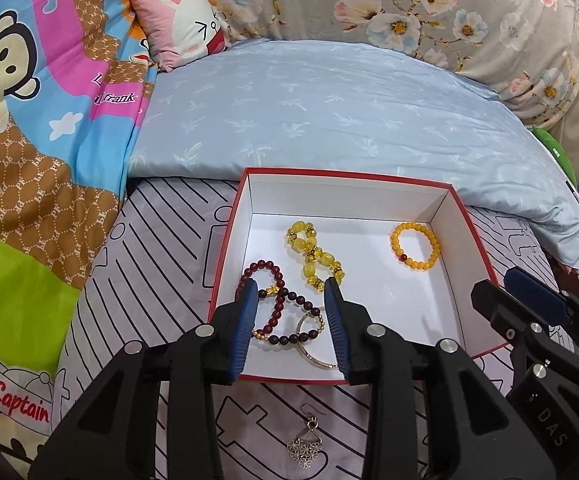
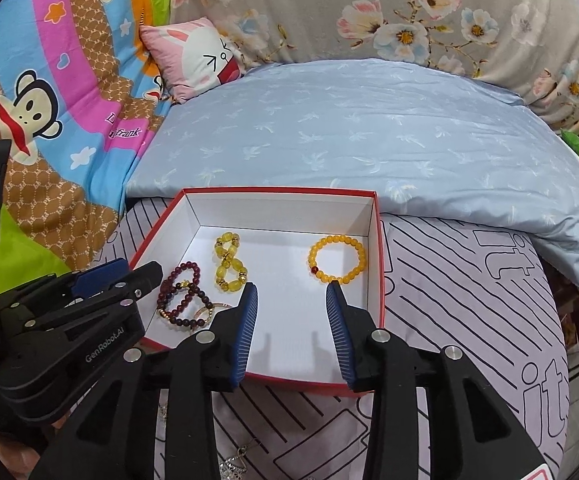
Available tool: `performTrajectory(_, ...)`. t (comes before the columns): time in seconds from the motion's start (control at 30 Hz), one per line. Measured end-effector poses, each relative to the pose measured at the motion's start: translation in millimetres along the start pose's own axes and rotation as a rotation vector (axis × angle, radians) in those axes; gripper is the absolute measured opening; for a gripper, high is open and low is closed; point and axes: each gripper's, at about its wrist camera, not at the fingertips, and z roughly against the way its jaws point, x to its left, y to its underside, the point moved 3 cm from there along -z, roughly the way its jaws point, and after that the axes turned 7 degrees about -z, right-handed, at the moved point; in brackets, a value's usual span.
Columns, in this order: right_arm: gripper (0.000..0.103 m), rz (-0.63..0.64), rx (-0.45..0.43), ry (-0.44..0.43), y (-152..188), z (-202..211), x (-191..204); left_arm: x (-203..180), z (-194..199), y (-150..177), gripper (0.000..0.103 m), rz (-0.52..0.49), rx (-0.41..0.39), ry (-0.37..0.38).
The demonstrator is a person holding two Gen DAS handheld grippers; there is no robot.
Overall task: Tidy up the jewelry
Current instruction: 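Open the left tool to release the dark brown bracelet in the box, then move the right tool to the dark purple bead strand and grasp it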
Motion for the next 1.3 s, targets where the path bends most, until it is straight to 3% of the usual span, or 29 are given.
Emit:
performTrajectory(0.4,0.036,0.022,-0.013,-0.014,19,30,12,0,23,12,0.033,0.002,-0.012,-0.003)
performTrajectory(0.7,0.036,-0.003,-0.002,-0.017,47,54,3,6,43,39,0.033,0.013,-0.01,-0.019)
performTrajectory(0.97,0.036,0.009,0.073,-0.021,97,57,-3,21,55,75,0.034,0.058,0.014,-0.038)
performTrajectory(1.3,0.036,0.075,0.183,-0.059,149,39,22,30,53,121,0.034,0.074,0.091,-0.061)
